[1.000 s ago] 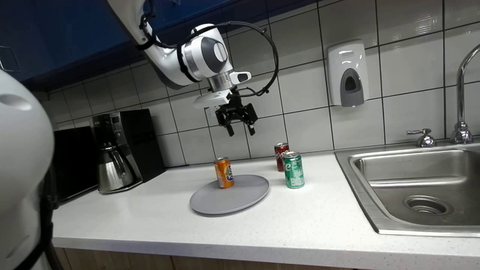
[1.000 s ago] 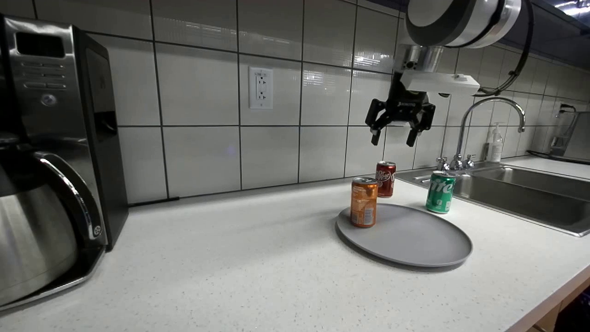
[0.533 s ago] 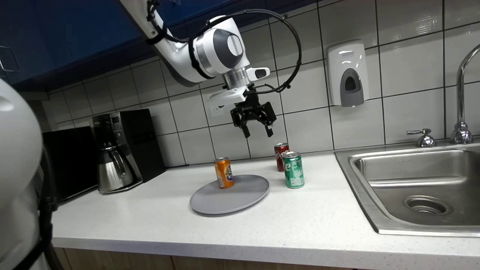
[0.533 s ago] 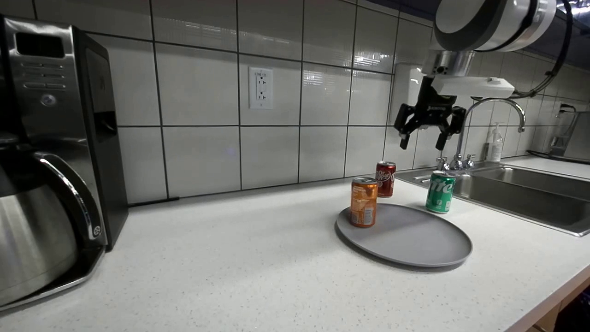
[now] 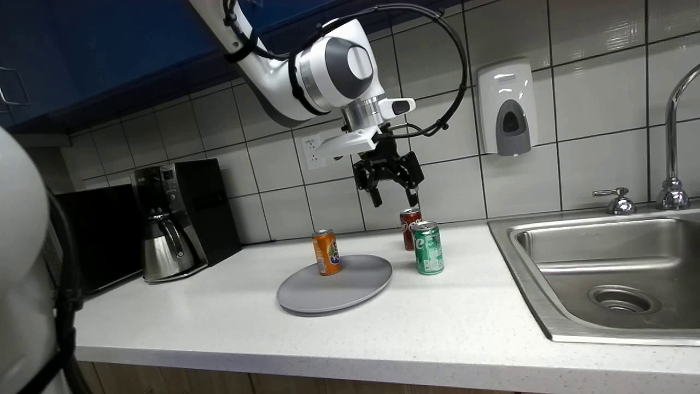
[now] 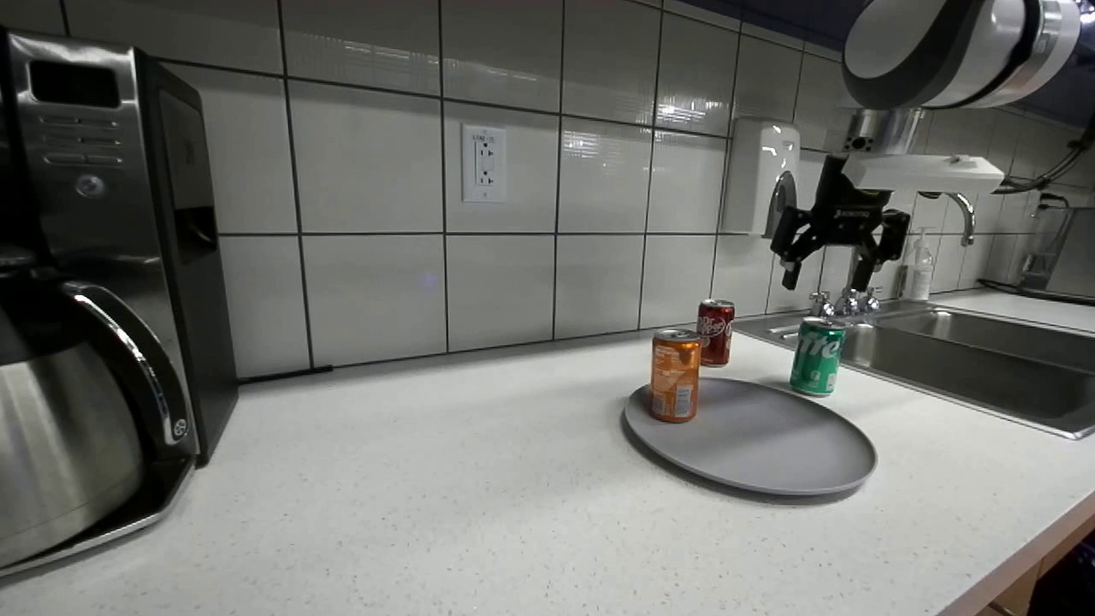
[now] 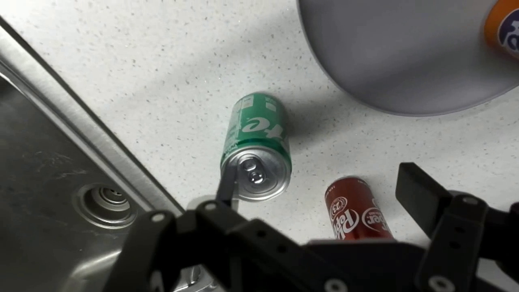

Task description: Put the cans on the grey plate

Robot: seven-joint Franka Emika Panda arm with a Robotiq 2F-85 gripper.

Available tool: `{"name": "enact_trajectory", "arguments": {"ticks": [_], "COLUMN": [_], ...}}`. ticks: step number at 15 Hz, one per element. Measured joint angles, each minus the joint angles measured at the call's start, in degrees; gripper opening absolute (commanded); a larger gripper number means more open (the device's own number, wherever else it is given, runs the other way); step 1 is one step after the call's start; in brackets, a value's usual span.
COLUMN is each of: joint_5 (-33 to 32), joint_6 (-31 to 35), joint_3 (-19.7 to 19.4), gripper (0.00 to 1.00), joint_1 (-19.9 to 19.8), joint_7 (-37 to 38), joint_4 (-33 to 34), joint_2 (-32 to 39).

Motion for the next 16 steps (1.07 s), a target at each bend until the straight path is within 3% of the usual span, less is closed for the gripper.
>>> {"name": "enact_trajectory", "arguments": {"ticks": [16], "joint_5": [1.5], "joint_6": [0.0], "joint_3": [-1.5], "gripper": [1.0], "joint_1": [-1.1], "joint_7": [0.0], "joint_4": [1.8], "joint_2": [4.3]}}
